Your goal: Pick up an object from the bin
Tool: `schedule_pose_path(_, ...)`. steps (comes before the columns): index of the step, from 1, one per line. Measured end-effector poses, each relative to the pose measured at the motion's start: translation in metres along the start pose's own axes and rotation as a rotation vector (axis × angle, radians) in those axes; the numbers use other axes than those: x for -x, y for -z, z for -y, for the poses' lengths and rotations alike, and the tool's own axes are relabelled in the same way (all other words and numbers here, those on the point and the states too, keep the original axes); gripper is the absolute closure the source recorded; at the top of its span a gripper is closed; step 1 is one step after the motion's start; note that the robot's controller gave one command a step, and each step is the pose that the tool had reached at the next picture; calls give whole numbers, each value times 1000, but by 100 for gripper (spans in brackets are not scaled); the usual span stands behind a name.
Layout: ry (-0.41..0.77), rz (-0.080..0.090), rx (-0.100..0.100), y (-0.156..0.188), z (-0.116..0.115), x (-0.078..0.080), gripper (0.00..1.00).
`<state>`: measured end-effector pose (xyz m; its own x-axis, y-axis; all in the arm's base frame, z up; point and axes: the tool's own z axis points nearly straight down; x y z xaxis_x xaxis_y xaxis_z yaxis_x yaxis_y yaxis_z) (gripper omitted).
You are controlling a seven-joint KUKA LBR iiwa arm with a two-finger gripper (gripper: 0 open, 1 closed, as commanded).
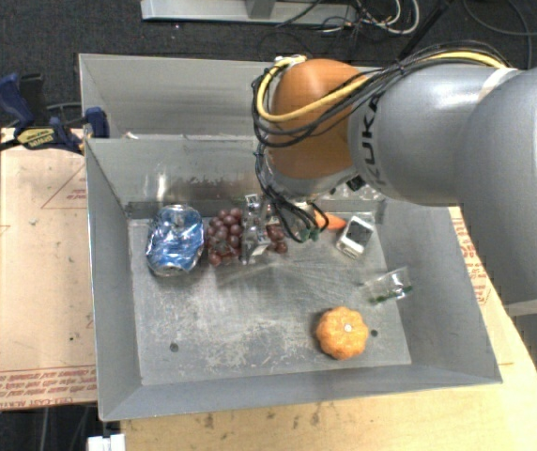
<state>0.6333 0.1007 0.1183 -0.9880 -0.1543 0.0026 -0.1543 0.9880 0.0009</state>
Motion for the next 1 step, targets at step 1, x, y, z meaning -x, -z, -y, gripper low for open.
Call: schedule_pose_path(1, 0, 6, 0, 21, 0, 1, 100)
